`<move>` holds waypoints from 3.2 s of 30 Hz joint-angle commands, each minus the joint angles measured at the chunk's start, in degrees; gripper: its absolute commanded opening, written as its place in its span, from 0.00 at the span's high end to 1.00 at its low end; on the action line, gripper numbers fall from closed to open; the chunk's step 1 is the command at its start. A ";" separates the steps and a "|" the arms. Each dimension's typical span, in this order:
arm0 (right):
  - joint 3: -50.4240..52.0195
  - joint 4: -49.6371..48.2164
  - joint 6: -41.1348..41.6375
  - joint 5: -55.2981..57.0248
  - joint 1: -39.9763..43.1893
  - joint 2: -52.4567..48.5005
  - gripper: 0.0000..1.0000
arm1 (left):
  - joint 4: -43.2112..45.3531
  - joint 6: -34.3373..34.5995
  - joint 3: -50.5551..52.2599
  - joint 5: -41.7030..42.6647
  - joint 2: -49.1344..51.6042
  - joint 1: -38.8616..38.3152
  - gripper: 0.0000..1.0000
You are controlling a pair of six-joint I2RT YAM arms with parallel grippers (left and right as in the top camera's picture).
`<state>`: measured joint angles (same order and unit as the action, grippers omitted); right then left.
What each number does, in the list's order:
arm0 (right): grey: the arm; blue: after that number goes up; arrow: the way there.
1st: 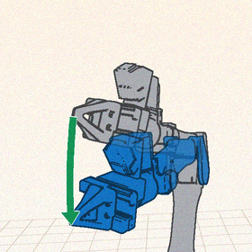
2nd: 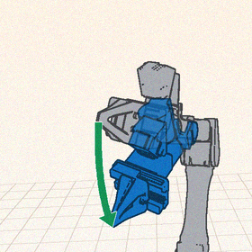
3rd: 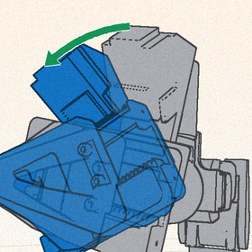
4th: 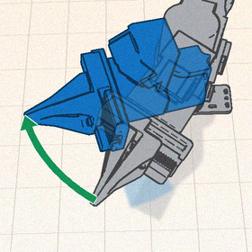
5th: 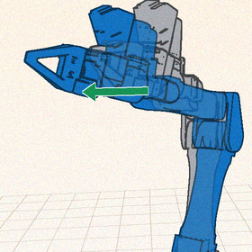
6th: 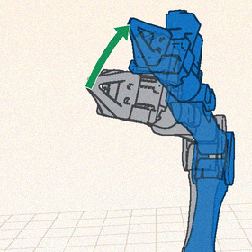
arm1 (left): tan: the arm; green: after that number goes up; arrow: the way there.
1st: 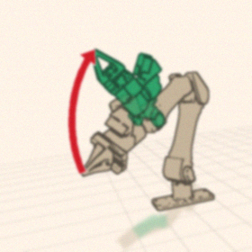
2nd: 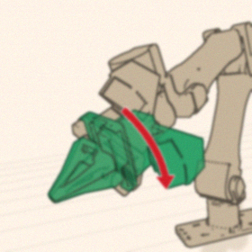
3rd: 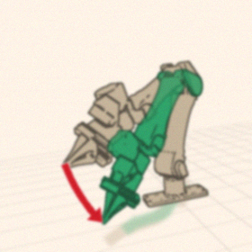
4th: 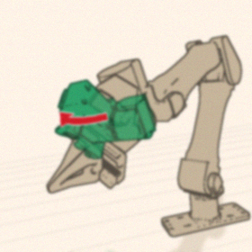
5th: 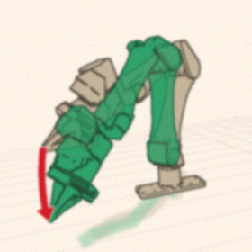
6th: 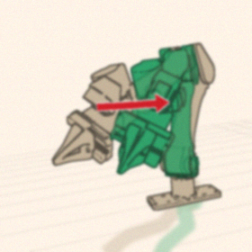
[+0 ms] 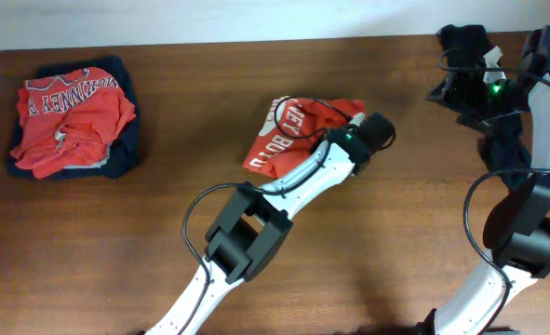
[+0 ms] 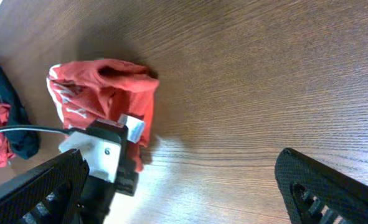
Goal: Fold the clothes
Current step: 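Grasp the folded orange shirt with the left gripper and lift it, then carry the shirt left with the left gripper onto the red stack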
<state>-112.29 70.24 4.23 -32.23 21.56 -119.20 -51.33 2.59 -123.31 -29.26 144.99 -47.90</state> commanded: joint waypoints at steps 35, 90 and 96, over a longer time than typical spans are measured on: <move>-0.48 -0.85 -1.03 -0.15 -0.17 0.66 0.01 | 1.66 -67.41 -9.40 -9.62 -19.23 26.84 1.00; -0.48 2.01 -0.83 -0.13 -7.10 0.66 0.01 | 7.50 -96.17 -8.72 49.05 -14.86 74.05 1.00; -0.48 2.03 -0.81 -0.15 -7.10 0.66 0.01 | 3.41 -96.15 -8.72 49.46 -13.66 75.45 1.00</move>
<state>-112.29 72.20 4.01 -32.25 14.83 -119.20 -46.65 -92.62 -131.46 19.53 130.78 27.05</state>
